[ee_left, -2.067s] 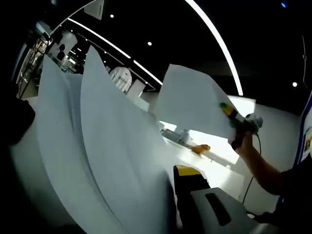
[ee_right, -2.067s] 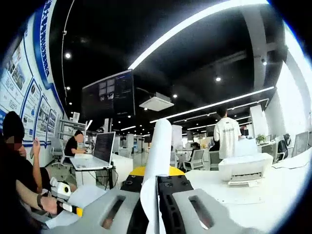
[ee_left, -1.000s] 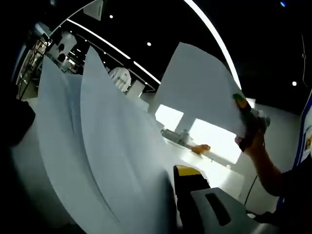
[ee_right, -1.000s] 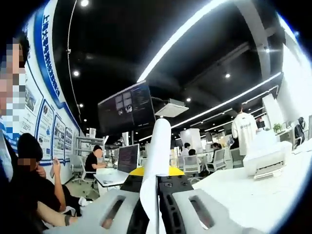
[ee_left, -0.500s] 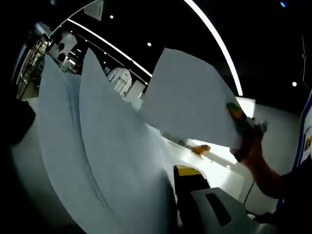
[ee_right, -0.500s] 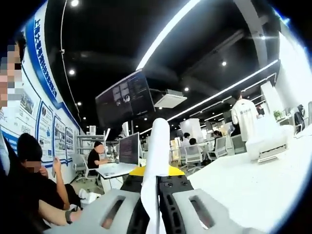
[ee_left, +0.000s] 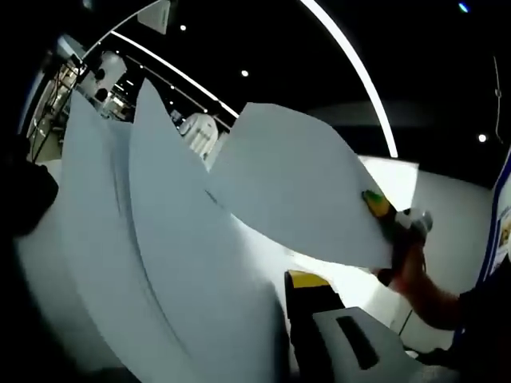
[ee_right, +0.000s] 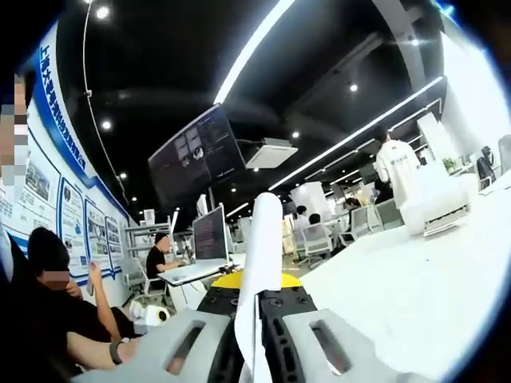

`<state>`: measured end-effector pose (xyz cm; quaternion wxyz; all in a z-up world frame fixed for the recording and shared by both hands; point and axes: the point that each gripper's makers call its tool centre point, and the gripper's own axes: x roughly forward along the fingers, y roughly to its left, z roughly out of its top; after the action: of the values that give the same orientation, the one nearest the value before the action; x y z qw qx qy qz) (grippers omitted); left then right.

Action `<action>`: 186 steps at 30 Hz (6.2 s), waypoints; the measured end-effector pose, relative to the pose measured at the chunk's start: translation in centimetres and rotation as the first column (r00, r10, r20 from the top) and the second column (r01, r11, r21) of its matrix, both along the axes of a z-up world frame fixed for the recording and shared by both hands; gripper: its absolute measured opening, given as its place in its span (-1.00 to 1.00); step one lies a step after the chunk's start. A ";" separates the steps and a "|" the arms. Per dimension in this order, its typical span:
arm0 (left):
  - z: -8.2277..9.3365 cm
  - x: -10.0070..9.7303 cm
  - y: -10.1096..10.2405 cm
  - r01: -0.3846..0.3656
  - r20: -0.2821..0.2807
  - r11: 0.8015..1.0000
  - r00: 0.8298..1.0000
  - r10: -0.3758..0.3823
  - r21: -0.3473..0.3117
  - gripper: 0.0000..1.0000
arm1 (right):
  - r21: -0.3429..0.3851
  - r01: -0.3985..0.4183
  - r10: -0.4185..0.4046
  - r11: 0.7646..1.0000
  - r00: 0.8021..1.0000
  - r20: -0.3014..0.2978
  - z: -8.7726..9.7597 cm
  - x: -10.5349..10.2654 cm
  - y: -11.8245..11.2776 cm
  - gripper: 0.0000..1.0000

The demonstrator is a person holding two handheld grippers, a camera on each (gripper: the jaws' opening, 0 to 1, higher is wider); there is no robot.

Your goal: Organize the stack of printing papers by aligning and flattening the scattered papers on the table

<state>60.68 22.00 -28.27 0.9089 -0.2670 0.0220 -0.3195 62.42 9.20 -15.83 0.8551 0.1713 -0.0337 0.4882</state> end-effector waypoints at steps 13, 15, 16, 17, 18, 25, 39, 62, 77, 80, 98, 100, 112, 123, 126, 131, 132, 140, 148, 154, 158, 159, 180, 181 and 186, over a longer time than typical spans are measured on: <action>0.0 -0.1 0.0 0.003 -0.004 1.000 1.000 -0.003 -0.005 -0.69 | -0.036 0.051 -0.052 0.998 0.998 -0.028 -3.6 1.1 -0.7 -1.00; 0.0 -0.1 -0.1 0.003 -0.005 1.000 1.000 -0.003 -0.004 -0.68 | -0.049 0.071 -0.071 0.996 0.997 -0.013 -3.9 1.5 -1.0 -1.00; 0.0 -0.1 -0.1 0.003 -0.005 1.000 1.000 -0.003 -0.004 -0.68 | -0.055 0.080 -0.080 0.995 0.997 -0.008 -4.1 1.7 -1.2 -1.00; 0.0 -0.1 -0.1 0.004 -0.006 1.000 1.000 -0.004 -0.004 -0.68 | -0.061 0.089 -0.089 0.994 0.996 -0.003 -4.3 1.9 -1.3 -1.00; 0.0 -0.1 -0.1 0.004 -0.006 1.000 1.000 -0.004 -0.005 -0.68 | -0.062 0.091 -0.091 0.994 0.996 -0.006 -4.6 2.1 -1.5 -1.00; -0.1 0.0 -0.2 0.004 -0.008 1.000 1.000 -0.004 -0.004 -0.67 | -0.083 0.104 -0.107 0.991 0.994 -0.030 -6.3 2.4 -1.8 -1.00; -0.1 0.1 0.0 0.002 -0.010 1.000 1.000 -0.002 -0.008 -0.66 | -0.063 0.008 -0.014 0.998 0.996 -0.091 -7.6 0.0 1.8 -1.00; 0.0 0.1 0.1 -0.005 0.011 1.000 1.000 0.005 0.014 -0.78 | 0.108 0.000 0.018 0.994 0.986 -0.164 -4.8 2.0 -1.8 -0.36; -0.1 0.0 0.0 -0.001 0.010 1.000 1.000 0.001 0.015 -0.78 | 0.227 0.046 0.011 0.973 0.969 -0.245 -3.0 3.3 -4.1 -0.36; -0.1 0.0 0.0 0.001 0.009 1.000 1.000 -0.001 0.017 -0.79 | 0.222 0.062 -0.005 0.973 0.969 -0.246 -2.7 3.7 -4.6 -0.36; -0.1 -0.1 -0.2 -0.004 0.012 1.000 1.000 0.004 0.029 -0.80 | 0.050 0.071 -0.062 0.996 0.983 -0.173 -3.3 4.8 -4.4 -0.42; -0.1 -0.1 -0.2 -0.004 0.013 1.000 1.000 0.004 0.029 -0.80 | 0.021 0.051 -0.046 0.998 0.983 -0.177 -3.7 4.9 -4.0 -0.42; 0.0 -0.2 0.1 -0.003 0.017 1.000 1.000 0.003 0.029 -0.79 | 0.088 -0.342 0.353 0.936 0.905 -0.237 -3.7 6.2 -0.9 -0.32; -0.1 -0.3 0.0 0.005 0.019 0.999 1.000 -0.005 0.033 -0.79 | -0.048 -0.322 0.293 0.946 0.906 -0.304 -6.8 11.6 -2.1 -0.17; 0.0 -0.3 0.0 0.005 0.018 0.999 1.000 -0.006 0.031 -0.79 | -0.069 -0.399 0.356 0.914 0.872 -0.335 -6.9 11.2 -1.7 -0.17; -0.1 -0.3 -0.3 0.011 0.015 0.999 1.000 -0.011 0.038 -0.79 | -0.187 -0.396 0.332 0.899 0.895 -0.298 -7.9 11.9 -1.0 -0.21; -0.1 -0.3 -0.4 0.013 0.013 0.999 1.000 -0.014 0.040 -0.79 | -0.188 -0.399 0.335 0.898 0.894 -0.299 -8.0 12.0 -0.8 -0.21; -0.2 -0.4 -0.7 0.016 0.019 0.999 1.000 -0.017 0.050 -0.79 | -0.243 -0.461 0.381 0.854 0.870 -0.312 -9.2 13.1 1.2 -0.20; -0.1 -0.4 -0.7 0.016 0.018 0.999 1.000 -0.017 0.046 -0.78 | -0.268 -0.501 0.406 0.823 0.848 -0.340 -9.8 12.5 1.2 -0.55; -0.1 -0.3 -0.6 0.012 0.016 0.999 1.000 -0.013 0.042 -0.78 | -0.220 -0.542 0.439 0.811 0.812 -0.385 -9.8 10.7 0.1 -0.80; -0.2 -0.2 -0.5 0.007 0.012 0.999 1.000 -0.008 0.039 -0.78 | -0.181 -0.588 0.476 0.789 0.769 -0.426 -9.9 9.3 -0.4 -0.97; -0.2 -0.2 -0.5 0.006 0.011 0.999 1.000 -0.006 0.038 -0.78 | -0.166 -0.589 0.482 0.791 0.766 -0.425 -9.8 9.1 -0.5 -1.00; -0.2 0.5 0.7 -0.055 -0.020 0.998 0.998 0.055 -0.009 -0.71 | 0.138 -0.407 0.423 0.903 0.787 -0.450 -8.7 5.9 0.7 -1.00; -0.2 0.5 0.8 -0.056 -0.020 0.998 0.998 0.056 -0.010 -0.71 | 0.139 -0.400 0.418 0.906 0.789 -0.451 -8.8 5.9 0.7 -1.00; -0.3 0.6 0.9 -0.057 -0.022 0.998 0.998 0.057 -0.009 -0.70 | 0.096 -0.308 0.319 0.946 0.850 -0.419 -9.6 4.5 0.7 -1.00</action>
<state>61.30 22.86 -28.54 0.9161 -0.2756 0.0227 -0.2905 66.95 9.85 -25.43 0.7479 0.2886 0.1776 0.5708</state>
